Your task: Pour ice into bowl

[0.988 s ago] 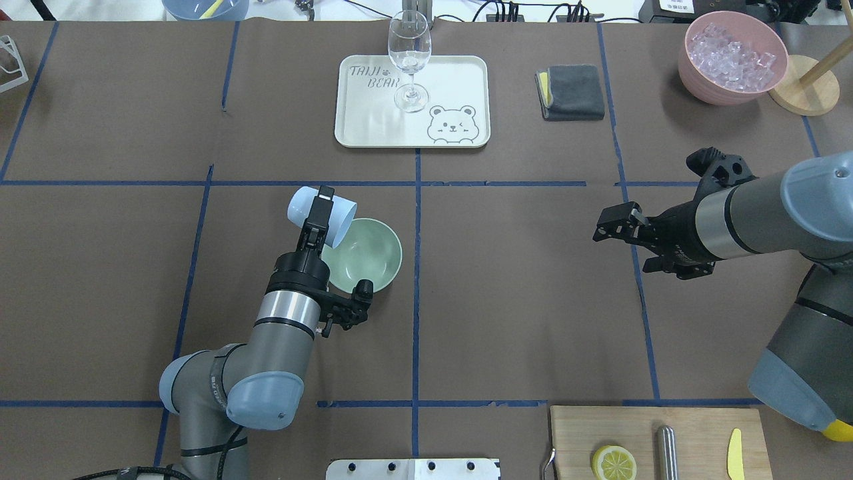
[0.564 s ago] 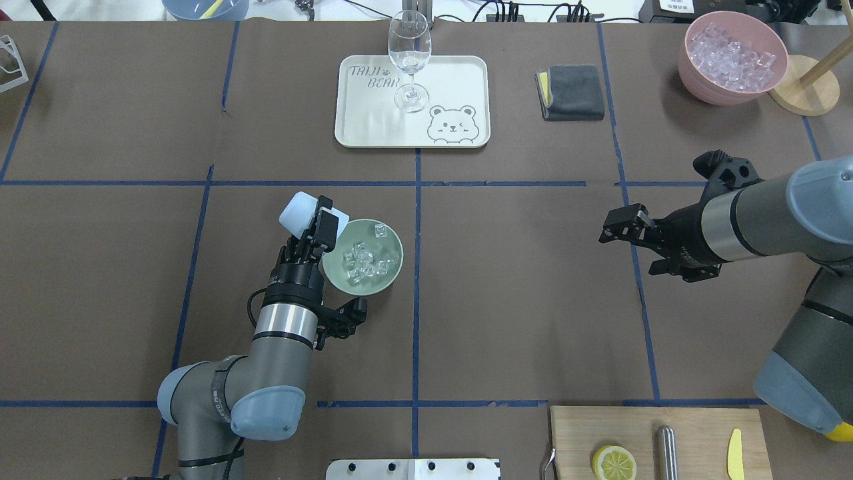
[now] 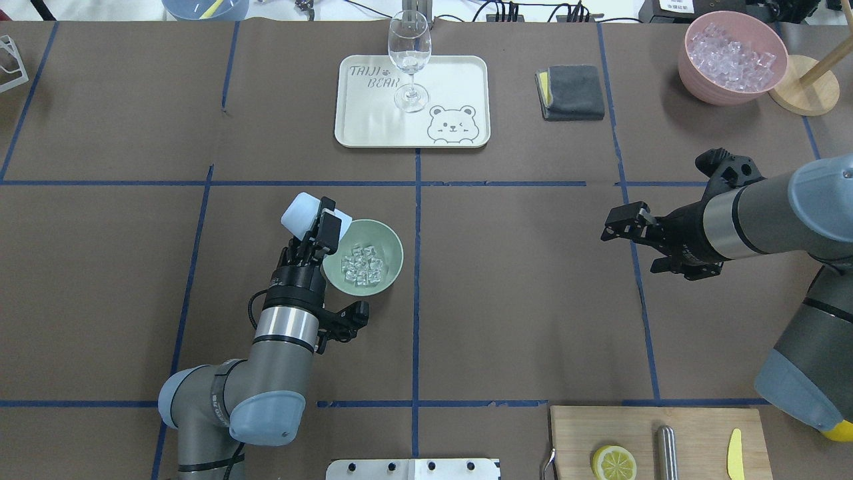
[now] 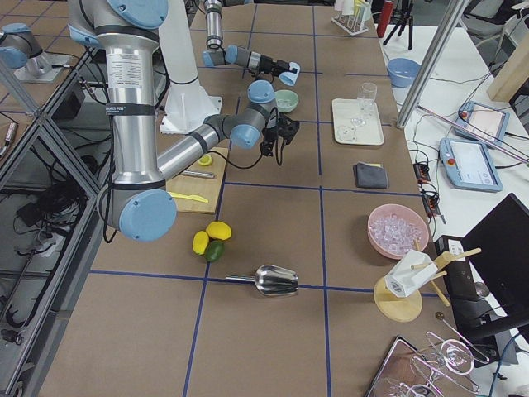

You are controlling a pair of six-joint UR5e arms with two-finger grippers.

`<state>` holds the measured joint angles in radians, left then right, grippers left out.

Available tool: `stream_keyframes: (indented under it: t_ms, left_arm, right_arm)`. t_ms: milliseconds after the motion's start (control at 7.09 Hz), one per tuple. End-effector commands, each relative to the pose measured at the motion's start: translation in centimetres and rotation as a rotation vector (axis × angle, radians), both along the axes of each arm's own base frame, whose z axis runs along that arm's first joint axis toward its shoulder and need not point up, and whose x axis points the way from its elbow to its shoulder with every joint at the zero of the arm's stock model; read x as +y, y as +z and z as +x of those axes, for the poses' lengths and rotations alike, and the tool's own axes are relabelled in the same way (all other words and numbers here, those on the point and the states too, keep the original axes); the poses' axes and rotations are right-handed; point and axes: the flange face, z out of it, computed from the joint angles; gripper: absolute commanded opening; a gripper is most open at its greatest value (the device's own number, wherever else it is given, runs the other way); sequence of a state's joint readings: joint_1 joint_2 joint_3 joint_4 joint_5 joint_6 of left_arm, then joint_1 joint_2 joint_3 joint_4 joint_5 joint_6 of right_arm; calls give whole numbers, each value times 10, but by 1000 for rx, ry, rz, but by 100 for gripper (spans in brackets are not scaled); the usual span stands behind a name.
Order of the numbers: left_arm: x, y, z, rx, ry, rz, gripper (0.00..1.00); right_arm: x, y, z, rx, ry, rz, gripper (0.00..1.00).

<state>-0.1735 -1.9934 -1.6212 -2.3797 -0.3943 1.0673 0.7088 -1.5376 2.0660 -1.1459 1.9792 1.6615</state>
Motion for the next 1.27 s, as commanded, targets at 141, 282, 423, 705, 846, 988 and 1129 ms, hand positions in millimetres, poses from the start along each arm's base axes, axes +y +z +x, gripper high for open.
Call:
stream_keyframes:
  t_ms: [141, 282, 423, 705, 846, 988, 1129]
  left_arm:
    - [-1, 11, -8, 378, -77, -58, 0]
    - [0, 23, -11, 512, -95, -91, 0]
    - [-1, 24, -11, 640, -104, -120, 0]
    - [0, 45, -8, 1054, -98, -280, 0]
    - [1, 51, -7, 1230, -112, -342, 0]
    - [3, 62, -9, 1405, -137, -408, 0]
    - [5, 78, -10, 1554, -153, -502, 0]
  right_arm:
    - [-5, 1, 6, 3, 12, 4, 100]
    - [-7, 1, 8, 3, 16, 4, 100]
    - [-9, 0, 10, 1, 23, 5, 100]
    - [-9, 1, 11, 2, 21, 3, 100]
    - [-9, 1, 11, 2, 21, 3, 100]
    - [-9, 0, 11, 0, 21, 4, 100]
    - [-10, -1, 14, -1, 26, 5, 100]
